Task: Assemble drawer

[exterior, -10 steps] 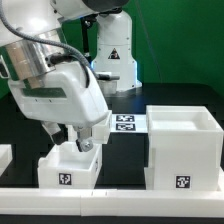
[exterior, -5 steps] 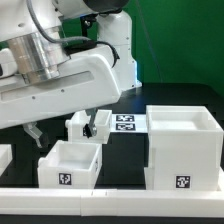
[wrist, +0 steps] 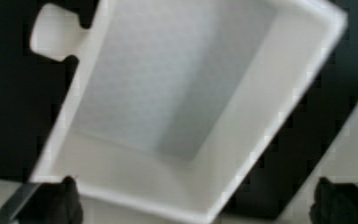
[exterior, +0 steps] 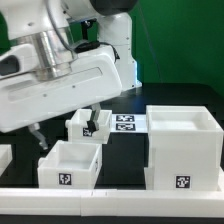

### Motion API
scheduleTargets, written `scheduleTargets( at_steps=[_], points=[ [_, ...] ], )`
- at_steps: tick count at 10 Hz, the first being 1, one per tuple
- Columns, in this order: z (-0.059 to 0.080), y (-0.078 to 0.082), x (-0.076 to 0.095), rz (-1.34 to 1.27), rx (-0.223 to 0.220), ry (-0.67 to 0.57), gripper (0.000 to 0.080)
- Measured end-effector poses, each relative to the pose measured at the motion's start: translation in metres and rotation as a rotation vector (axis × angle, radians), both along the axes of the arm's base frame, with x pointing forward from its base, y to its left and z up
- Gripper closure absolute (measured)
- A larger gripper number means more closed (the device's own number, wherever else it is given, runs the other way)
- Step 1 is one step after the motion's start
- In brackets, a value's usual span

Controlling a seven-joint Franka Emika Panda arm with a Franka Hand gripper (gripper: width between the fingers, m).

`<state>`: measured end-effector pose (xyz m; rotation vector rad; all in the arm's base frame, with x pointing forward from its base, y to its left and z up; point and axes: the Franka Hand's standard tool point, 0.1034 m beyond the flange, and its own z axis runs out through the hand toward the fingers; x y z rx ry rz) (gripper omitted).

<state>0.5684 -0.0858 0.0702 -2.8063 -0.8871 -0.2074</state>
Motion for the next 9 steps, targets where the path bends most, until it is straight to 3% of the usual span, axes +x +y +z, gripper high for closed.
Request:
scheduleTargets(
  at_steps=[2, 6, 7, 9],
  points=[
    [-0.002, 0.003, -0.018, 0.278, -0.041, -0.058, 0.015],
    [-0.005, -0.006, -0.02, 0.468, -0.079, -0.074, 0.015],
    [-0.012, -0.009, -0.029, 0.684, -0.1, -0.113, 0.015],
    [-0.024, -0.016, -0.041, 0.796, -0.091, -0.126, 0.015]
  ],
)
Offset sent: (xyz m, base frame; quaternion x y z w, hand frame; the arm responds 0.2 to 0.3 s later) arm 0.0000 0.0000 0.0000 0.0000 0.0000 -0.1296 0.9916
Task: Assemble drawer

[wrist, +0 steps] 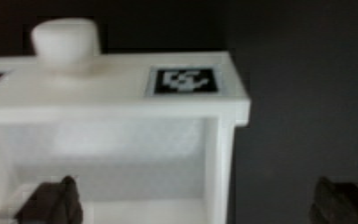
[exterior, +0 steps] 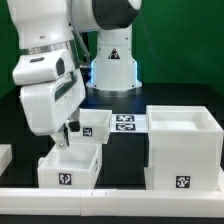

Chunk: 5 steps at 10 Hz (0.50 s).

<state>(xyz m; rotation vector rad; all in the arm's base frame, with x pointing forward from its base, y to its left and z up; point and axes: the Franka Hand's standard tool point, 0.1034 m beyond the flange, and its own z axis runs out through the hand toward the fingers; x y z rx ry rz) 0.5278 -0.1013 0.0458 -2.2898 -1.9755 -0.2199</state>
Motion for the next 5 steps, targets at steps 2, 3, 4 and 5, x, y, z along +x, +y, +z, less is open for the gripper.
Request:
scheduleTargets(
  at_steps=[2, 3, 4, 5],
  points=[
    [-0.001, -0.002, -0.001, -0.02, -0.001, 0.006, 0.015],
    [-0.003, -0.001, -0.002, -0.02, 0.001, 0.01, 0.015],
    [-0.011, 0.001, -0.006, -0.02, 0.004, 0.022, 0.015],
    [-0.02, 0.004, -0.008, -0.015, 0.011, 0.035, 0.015]
  ],
)
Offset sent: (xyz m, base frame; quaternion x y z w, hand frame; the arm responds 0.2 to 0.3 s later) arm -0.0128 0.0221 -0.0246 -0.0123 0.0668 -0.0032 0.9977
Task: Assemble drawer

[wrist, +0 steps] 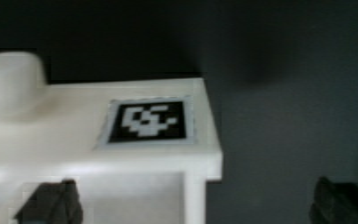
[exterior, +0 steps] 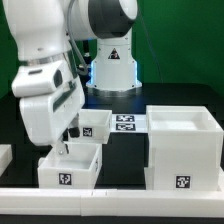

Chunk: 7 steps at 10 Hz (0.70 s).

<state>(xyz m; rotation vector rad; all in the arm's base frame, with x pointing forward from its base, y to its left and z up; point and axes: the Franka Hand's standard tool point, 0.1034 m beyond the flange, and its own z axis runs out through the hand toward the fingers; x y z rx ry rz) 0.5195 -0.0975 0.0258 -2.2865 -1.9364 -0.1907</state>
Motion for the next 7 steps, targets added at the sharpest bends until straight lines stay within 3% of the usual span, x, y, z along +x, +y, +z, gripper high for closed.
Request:
scheduleTargets(
  at_steps=[2, 5, 6, 7],
  points=[
    [-0.0177, -0.0012, -0.0062, -0.002, 0.014, 0.029, 0.015],
    [-0.0195, -0.0029, -0.0078, -0.015, 0.016, 0.035, 0.0179],
    [-0.0196, -0.0031, -0.008, -0.017, 0.016, 0.036, 0.0359],
    [-0.0197, -0.0033, -0.0082, -0.02, 0.016, 0.036, 0.0359]
  ],
)
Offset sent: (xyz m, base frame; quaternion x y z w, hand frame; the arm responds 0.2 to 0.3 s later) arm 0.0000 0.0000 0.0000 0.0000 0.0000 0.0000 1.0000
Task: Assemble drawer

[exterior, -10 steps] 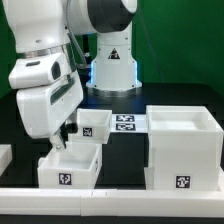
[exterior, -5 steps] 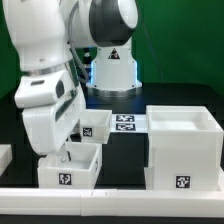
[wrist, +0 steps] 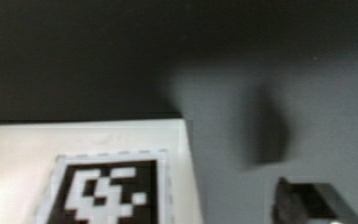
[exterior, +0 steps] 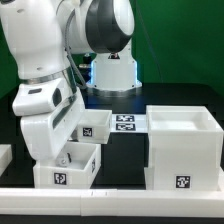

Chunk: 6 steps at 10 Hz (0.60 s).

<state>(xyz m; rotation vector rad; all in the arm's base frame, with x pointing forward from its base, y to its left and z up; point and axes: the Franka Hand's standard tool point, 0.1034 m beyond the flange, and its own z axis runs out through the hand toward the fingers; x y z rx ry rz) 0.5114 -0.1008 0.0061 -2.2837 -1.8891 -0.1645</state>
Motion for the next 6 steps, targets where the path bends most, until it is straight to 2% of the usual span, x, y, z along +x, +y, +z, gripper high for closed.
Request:
scheduleTargets(
  at_steps=[2, 3, 4, 6],
  points=[
    [0.0, -0.001, 0.0, -0.005, 0.0, 0.001, 0.07],
    [0.0, -0.001, 0.0, -0.008, -0.002, -0.001, 0.07],
    [0.002, 0.0, 0.003, -0.003, -0.011, -0.007, 0.0759],
    [0.011, 0.023, 0.02, 0.039, -0.07, -0.011, 0.0759]
  ],
)
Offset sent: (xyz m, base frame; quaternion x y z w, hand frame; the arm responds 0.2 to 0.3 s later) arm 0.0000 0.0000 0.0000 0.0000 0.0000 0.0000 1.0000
